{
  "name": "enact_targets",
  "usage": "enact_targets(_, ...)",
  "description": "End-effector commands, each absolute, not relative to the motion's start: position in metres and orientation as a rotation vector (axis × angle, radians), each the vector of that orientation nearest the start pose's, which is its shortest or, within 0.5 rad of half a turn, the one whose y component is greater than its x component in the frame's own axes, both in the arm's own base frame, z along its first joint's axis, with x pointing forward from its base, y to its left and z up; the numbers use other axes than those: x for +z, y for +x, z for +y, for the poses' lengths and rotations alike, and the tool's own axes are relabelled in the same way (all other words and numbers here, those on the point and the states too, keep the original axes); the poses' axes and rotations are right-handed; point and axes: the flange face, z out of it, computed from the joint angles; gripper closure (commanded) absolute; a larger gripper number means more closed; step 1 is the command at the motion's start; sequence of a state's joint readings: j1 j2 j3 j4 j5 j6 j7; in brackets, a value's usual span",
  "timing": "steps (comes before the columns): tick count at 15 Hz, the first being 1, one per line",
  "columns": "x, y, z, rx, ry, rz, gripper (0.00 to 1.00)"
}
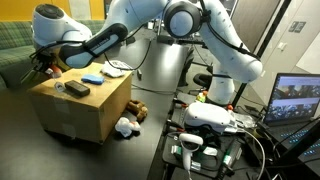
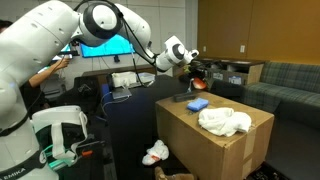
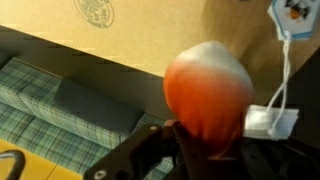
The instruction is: Replace the objects on the box with the objects on the table, that is the brown toy with the towel, plastic bag with the blue duster and orange object with the dark brown duster
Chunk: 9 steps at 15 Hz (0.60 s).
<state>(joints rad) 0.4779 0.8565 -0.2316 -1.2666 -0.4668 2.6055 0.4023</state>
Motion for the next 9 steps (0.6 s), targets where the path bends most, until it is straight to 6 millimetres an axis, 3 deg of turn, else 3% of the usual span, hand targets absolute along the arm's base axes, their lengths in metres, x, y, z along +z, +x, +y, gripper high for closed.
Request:
enact_targets(1,0.338,0.729,0.273,-1.075,-3.220,-0.520,0.96)
enact_targets(4,0.357,0.706,0.284,-1.054,-3.203,-0.535,0.96)
enact_targets(9,0.380,0.645,0.288,-0.962,-3.211,-0.572,0.96)
